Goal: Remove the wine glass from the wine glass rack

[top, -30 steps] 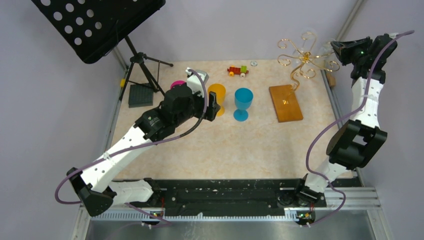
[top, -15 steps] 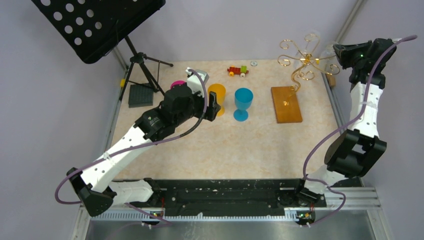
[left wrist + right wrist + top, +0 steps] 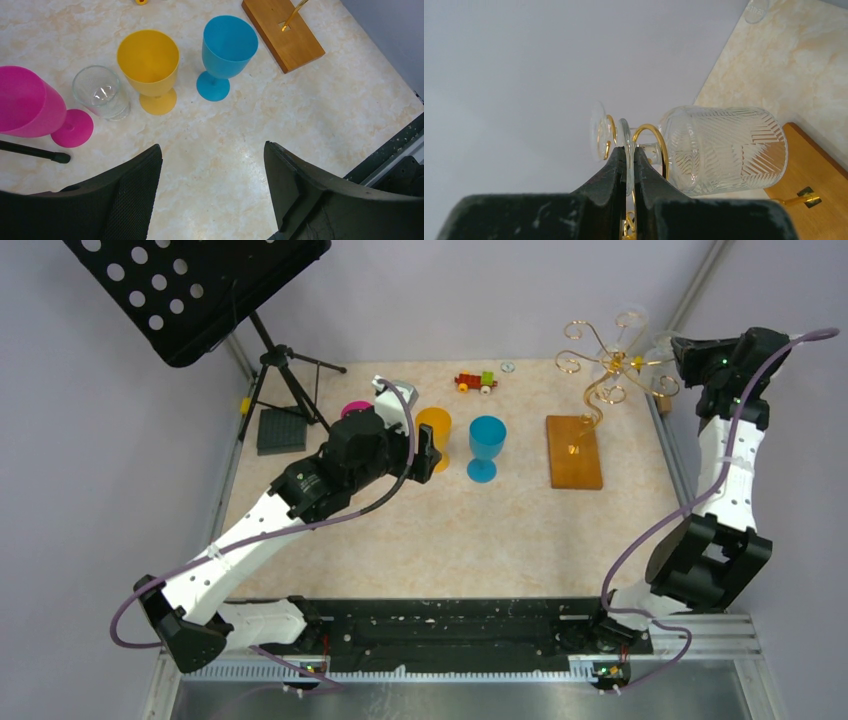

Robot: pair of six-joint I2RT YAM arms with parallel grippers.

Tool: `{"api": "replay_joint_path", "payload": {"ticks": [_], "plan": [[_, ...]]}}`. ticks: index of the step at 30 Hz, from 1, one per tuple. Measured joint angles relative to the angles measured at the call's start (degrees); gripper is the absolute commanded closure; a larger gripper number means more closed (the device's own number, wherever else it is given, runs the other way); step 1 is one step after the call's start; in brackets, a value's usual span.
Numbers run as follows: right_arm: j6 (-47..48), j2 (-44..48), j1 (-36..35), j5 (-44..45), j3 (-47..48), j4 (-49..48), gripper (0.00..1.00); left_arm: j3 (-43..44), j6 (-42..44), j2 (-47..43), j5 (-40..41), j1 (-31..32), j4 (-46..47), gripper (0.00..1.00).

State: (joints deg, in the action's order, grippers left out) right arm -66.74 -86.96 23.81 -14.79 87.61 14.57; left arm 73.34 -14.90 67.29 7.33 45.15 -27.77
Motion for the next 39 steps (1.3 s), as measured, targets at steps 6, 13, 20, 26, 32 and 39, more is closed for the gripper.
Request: {"api": "replay_joint_path", "payload": {"ticks": [6, 13, 20, 26, 32, 39], "plan": [[-2.16, 1.84, 0.31, 2.49, -1.81, -0.81, 1.0, -0.17, 0.0, -0.02, 0.02, 0.0, 0.09, 0.22], [-5.16, 3.61, 0.81, 4.87, -2.51, -1.27, 1.0, -0.31, 0.0, -0.02, 0.0, 0.0, 0.39, 0.22], [-6.86, 4.04, 2.29, 5.07, -3.65, -1.7, 1.0, -0.5, -0.02, -0.02, 0.0, 0.0, 0.61, 0.22], [-7.52, 5.42, 3.34, 4.35, -6.69, -2.08, 1.0, -0.66, -0.02, -0.02, 0.0, 0.0, 0.79, 0.22], [-8.31, 7.1, 3.76, 3.72, -8.66, -3.21, 1.0, -0.81, -0.02, -0.04, 0.0, 0.0, 0.81, 0.22], [-7.93, 9.09, 3.8, 0.15, -8.96, -3.23, 1.0, -0.83, -0.02, -0.04, 0.0, 0.0, 0.81, 0.22]]}}
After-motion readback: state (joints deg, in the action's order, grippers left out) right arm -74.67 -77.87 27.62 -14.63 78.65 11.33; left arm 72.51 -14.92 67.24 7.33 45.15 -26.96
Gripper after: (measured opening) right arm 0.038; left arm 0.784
